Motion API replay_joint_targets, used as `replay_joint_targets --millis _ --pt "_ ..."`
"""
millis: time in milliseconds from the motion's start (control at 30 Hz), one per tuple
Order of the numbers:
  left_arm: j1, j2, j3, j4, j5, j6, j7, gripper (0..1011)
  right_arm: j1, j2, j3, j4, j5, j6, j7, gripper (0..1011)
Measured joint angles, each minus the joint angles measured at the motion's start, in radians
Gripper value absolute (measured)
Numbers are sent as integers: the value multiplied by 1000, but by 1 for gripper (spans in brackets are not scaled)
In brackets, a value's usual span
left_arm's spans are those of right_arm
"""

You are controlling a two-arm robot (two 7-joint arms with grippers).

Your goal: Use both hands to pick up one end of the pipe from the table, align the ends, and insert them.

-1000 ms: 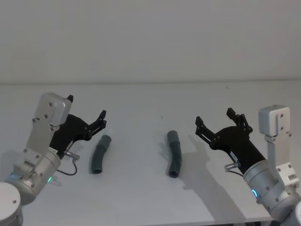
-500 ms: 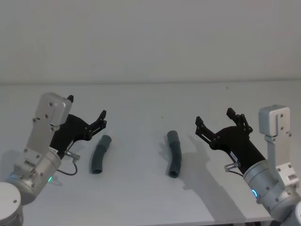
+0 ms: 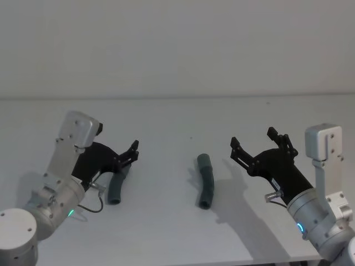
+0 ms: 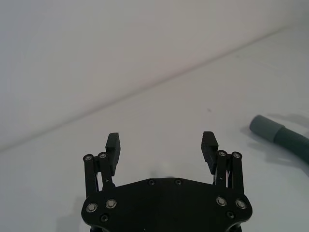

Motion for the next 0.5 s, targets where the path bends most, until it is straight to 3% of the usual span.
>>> replay_joint_targets --millis 500 --pt "-11 -56 4 22 -39 201 14 1001 0 0 0 0 0 0 0 1004"
